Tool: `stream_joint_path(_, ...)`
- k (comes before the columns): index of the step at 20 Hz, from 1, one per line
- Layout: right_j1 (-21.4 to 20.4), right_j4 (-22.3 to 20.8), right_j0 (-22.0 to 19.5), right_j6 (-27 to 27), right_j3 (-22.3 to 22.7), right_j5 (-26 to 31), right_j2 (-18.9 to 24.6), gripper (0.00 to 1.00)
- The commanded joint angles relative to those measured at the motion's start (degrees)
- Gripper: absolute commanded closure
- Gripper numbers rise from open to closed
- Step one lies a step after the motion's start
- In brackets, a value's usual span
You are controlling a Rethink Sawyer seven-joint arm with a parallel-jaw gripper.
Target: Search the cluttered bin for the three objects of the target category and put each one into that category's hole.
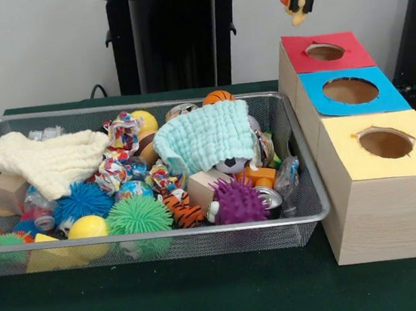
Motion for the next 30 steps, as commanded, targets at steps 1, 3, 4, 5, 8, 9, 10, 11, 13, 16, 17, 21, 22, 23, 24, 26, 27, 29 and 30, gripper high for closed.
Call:
stream_joint_path(1,2.1,2.3,0.6,16.6,-3.3,-5.3,1.8,1.0)
stream_joint_path(3,2.9,2.6,0.8,16.9,-3.6,-6.2,1.9,1.0)
stream_joint_path(4,3.4,2.9,0.7,17.1,-3.7,-6.9,2.2,1.0)
stream_joint_path(5,4.0,3.3,0.9,17.4,-3.5,-7.9,2.5,1.0)
stream_joint_path(8,6.0,4.3,1.5,18.3,-4.2,-10.0,2.8,1.0)
stream_joint_path(9,6.5,4.7,1.6,18.4,-4.4,-10.5,2.9,1.0)
stream_joint_path(10,7.1,5.2,1.7,18.7,-4.5,-11.1,3.1,1.0)
stream_joint_path(11,7.7,5.7,1.6,18.8,-4.5,-11.9,3.5,1.0)
stream_joint_path(13,8.6,6.3,1.8,19.2,-4.2,-13.5,4.0,1.0)
stream_joint_path(16,9.3,7.3,1.1,19.3,-2.5,-16.6,5.8,1.0)
stream_joint_path(17,9.5,7.6,1.0,19.4,-2.2,-17.2,6.1,1.0)
stream_joint_path(21,10.2,8.1,2.0,20.0,-2.0,-18.5,6.1,1.0)
stream_joint_path(22,10.4,8.3,2.3,20.2,-2.3,-18.4,6.0,1.0)
stream_joint_path(23,10.9,8.5,2.5,20.3,-2.7,-18.3,6.0,1.0)
stream_joint_path(24,11.2,8.8,2.9,20.5,-3.0,-18.4,5.9,1.0)
stream_joint_path(26,11.9,9.3,3.3,20.7,-3.6,-18.4,5.9,1.0)
stream_joint_path(27,12.1,9.6,3.6,20.7,-4.0,-18.0,5.6,1.0)
stream_joint_path(29,12.6,10.1,4.4,21.0,-5.3,-16.3,4.7,1.0)
stream_joint_path(30,12.9,10.3,5.0,21.2,-6.0,-15.6,4.2,1.0)
